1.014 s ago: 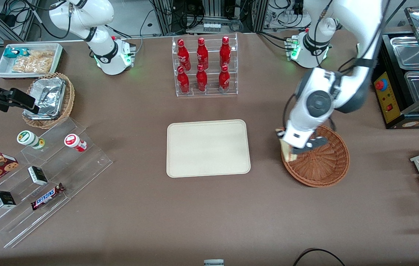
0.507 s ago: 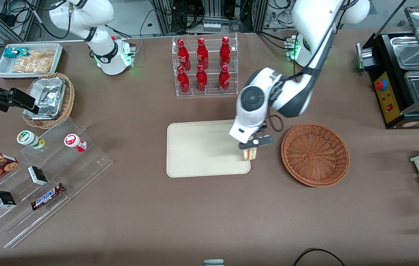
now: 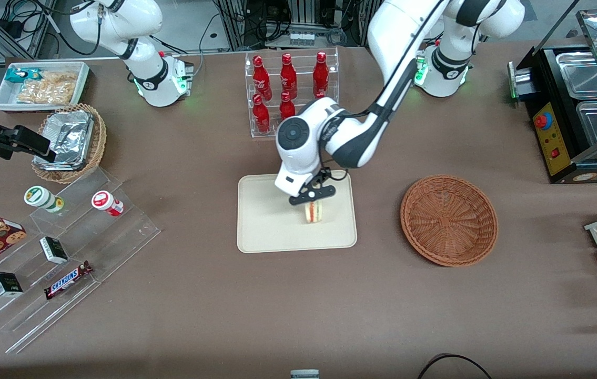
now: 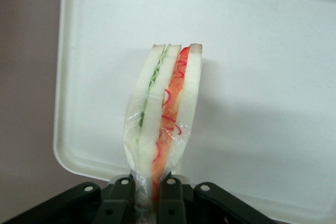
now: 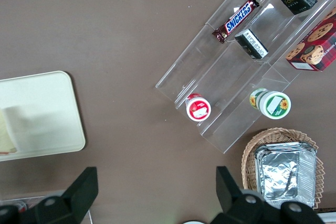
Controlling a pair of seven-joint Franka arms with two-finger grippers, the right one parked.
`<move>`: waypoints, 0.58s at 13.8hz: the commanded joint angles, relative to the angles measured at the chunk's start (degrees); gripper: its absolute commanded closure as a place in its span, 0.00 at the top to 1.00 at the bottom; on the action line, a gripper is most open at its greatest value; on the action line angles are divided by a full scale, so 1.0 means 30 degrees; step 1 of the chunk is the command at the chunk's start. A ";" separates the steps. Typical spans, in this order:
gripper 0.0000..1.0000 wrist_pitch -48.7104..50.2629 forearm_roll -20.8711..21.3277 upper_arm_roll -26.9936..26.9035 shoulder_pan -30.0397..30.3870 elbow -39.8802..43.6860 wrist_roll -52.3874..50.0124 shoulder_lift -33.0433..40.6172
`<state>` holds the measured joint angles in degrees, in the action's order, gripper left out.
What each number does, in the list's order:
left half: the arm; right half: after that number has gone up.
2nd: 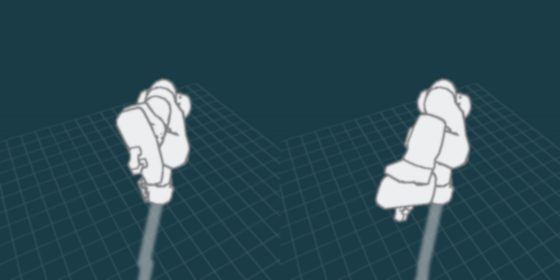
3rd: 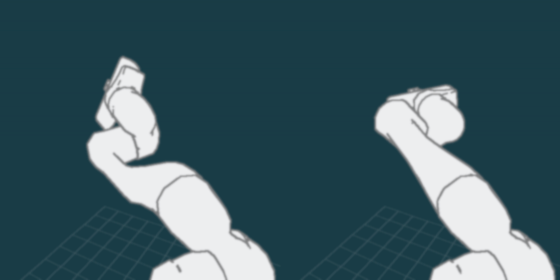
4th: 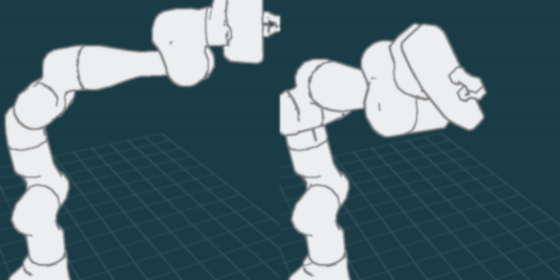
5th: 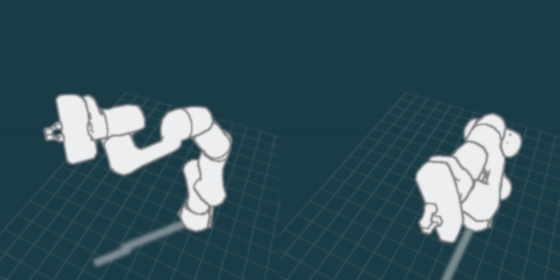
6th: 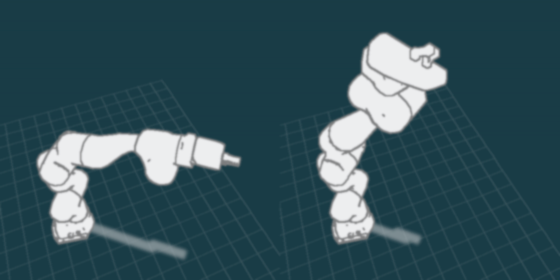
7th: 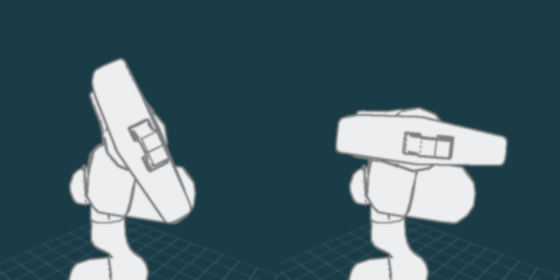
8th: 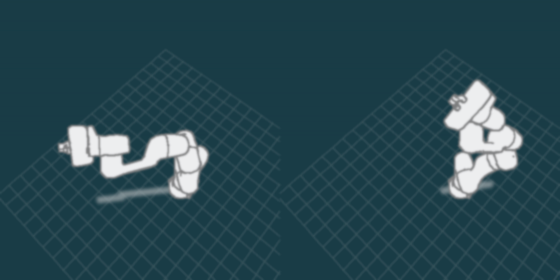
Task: Place sandwich from basket to tray
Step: 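Lower the sandwich onto the tray and open the left gripper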
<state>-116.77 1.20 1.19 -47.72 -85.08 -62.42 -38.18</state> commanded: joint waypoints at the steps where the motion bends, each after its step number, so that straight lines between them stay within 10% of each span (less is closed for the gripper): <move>1: 0.08 0.0980 0.0331 -0.0279 -0.0383 0.1871 -0.0725 -0.0953; 8: 0.08 0.2683 0.0126 -0.0279 -0.0325 0.4746 -0.0871 -0.2975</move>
<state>-110.04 1.21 0.69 -48.35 -74.30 -63.67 -44.50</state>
